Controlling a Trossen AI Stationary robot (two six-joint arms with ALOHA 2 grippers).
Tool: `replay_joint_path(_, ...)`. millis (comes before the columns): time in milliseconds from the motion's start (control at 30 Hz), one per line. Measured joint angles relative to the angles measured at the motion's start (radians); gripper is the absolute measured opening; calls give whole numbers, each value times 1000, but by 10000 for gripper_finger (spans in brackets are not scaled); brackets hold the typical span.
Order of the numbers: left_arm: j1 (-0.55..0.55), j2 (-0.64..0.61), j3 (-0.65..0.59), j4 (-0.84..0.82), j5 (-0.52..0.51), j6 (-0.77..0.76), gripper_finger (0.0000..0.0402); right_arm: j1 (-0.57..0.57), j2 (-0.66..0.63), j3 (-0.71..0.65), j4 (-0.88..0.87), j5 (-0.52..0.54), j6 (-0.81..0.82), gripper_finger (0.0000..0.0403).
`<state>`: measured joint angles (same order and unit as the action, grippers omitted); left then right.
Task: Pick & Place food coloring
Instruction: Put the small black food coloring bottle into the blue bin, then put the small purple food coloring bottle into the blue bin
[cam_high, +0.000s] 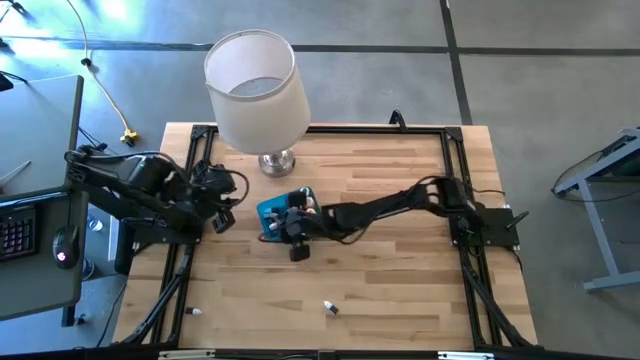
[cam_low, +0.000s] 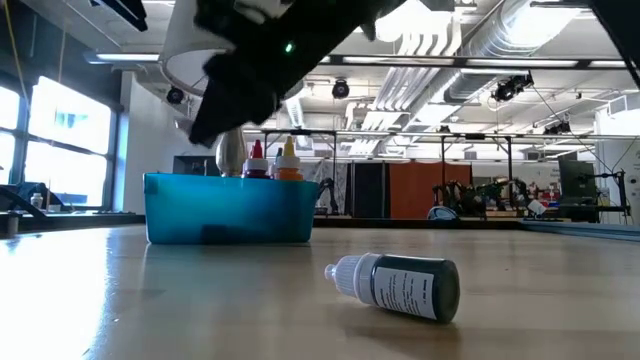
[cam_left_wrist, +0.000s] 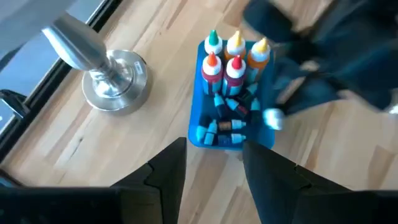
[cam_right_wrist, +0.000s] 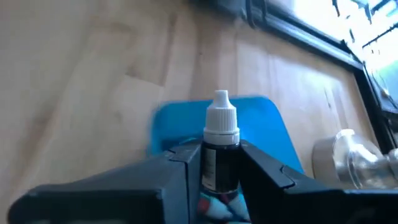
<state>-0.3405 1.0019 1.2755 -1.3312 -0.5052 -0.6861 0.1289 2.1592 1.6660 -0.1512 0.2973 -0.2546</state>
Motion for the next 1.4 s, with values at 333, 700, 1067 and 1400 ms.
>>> replay_joint_path(333, 0, -11, 0, -52, 290, -4, 154, -67, 152, 224, -167, -29, 16, 126)
replay_joint_path(700, -125, 71, -158, 61, 623, -30, 153, -39, 141, 233, -175, -8, 33, 158)
replay_joint_path(1067, -427, 244, -394, 343, 726, -270, 153, -9, 138, 233, -330, 129, 35, 142)
replay_joint_path(1400, -526, 423, -414, 373, 625, -245, 153, 21, 130, 233, -403, 130, 185, 138)
